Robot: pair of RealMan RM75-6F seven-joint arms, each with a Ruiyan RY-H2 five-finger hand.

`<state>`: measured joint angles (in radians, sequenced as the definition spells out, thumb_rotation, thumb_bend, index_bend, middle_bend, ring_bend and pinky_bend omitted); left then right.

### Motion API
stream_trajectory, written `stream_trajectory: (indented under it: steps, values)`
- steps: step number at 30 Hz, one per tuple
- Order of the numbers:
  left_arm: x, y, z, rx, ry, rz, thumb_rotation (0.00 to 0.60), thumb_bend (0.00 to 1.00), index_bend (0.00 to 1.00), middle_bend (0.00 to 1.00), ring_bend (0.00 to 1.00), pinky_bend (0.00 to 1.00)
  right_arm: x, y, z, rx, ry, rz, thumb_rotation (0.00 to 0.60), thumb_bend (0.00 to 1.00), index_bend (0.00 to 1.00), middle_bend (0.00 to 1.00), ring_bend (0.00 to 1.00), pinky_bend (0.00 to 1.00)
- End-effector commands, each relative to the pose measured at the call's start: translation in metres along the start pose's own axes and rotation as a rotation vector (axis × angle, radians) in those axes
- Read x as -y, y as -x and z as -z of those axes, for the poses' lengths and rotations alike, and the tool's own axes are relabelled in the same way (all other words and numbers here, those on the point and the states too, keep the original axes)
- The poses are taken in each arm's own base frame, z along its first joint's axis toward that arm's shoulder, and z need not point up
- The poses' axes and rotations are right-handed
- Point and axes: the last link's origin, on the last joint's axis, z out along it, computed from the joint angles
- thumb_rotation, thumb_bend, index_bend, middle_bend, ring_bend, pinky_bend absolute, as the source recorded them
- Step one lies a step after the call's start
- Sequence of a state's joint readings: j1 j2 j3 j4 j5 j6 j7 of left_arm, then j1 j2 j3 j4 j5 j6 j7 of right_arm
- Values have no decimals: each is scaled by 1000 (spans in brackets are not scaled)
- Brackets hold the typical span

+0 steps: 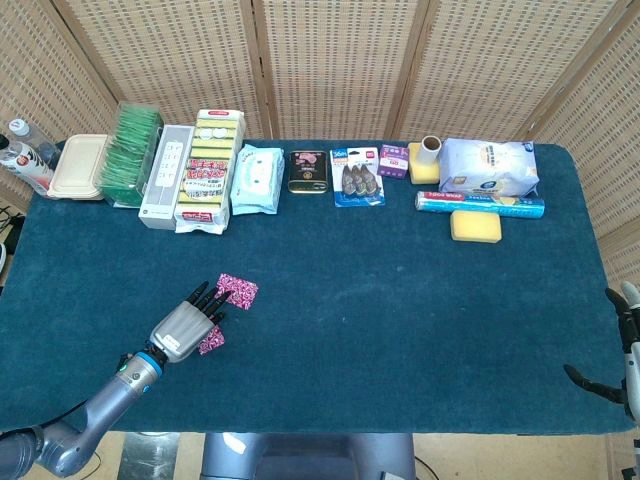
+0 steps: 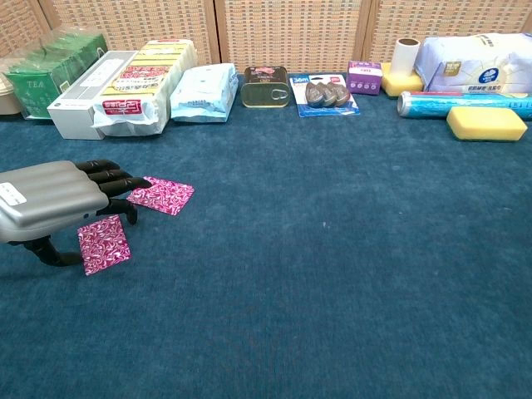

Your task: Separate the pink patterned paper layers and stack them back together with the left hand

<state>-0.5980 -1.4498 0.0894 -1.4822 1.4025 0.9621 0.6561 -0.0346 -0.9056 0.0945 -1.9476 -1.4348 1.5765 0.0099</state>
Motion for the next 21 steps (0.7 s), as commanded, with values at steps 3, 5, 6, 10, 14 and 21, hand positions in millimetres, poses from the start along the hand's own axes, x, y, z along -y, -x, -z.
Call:
stream_trajectory:
  steps: [3,5,6,10,14,21]
  values:
    - [-2,2,-2,-6,-5,3,600,235,238,0,39,26,1,0,1,-4,-6,-5,600,9,0,0,0,0]
    - [-3,3,-3,-7,-2,7,600,235,237,0,39,26,1,0,1,-5,-7,-5,600,9,0,0,0,0]
    - [-4,3,-4,-7,1,6,600,235,237,0,39,26,1,0,1,-5,-8,-6,600,8,0,0,0,0]
    - [-6,4,-4,-9,7,7,600,235,278,0,39,26,1,-1,1,-6,-10,-10,600,8,0,0,0,0]
    - [-5,4,-4,-23,-1,2,600,235,399,0,39,26,1,-1,1,-7,-12,-13,600,9,0,0,0,0]
    - [-4,2,-3,-36,-12,34,600,240,438,0,39,26,2,0,1,-10,-19,-16,600,11,0,0,0,0]
